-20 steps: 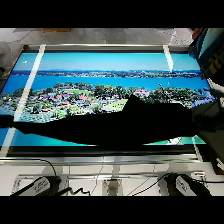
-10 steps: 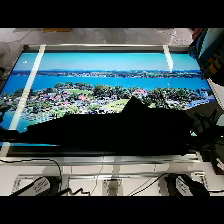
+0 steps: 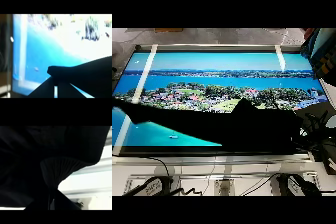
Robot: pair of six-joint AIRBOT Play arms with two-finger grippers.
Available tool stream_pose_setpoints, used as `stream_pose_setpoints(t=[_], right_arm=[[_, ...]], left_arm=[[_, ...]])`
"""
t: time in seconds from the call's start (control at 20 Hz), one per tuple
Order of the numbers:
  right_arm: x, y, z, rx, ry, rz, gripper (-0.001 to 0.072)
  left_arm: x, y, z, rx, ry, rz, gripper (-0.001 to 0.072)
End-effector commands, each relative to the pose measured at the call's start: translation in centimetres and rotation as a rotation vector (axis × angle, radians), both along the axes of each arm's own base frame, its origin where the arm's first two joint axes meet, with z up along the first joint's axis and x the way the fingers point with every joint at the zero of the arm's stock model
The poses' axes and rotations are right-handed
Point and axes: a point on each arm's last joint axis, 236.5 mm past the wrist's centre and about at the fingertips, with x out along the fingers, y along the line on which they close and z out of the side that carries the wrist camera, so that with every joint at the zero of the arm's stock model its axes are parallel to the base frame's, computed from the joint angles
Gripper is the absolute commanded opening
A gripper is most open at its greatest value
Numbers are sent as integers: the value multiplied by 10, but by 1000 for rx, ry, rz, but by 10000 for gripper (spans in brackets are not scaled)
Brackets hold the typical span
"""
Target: Fold the clothes and pants, and hang the long-sleeved shirts on hangers.
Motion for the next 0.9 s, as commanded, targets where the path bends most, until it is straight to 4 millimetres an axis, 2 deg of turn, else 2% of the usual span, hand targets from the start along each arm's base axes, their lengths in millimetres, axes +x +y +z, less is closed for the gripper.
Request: stream_pose_setpoints(t=[0.0,0.05,0.15,0.35,0.45,0.55,0.85], right_arm=[[15,6,0,26,-60,-20,18],[15,6,0,24,-60,-19,18],[14,6,0,23,-60,-19,18],[11,7,1,29,-47,-17,18],[2,10,2,40,-9,-10,18],[-13,8,3,35,54,4,18],[-35,3,6,17,149,22,18]], left_arm=[[16,-15,51,9,-143,-2,7],[1,-11,41,-16,-109,31,7],[-32,-3,1,-89,-36,99,7],[-125,-2,-123,-228,231,216,8],[-158,-5,-162,-250,318,246,8],[-178,1,-173,-197,397,238,8],[-186,21,-166,-94,440,219,9]])
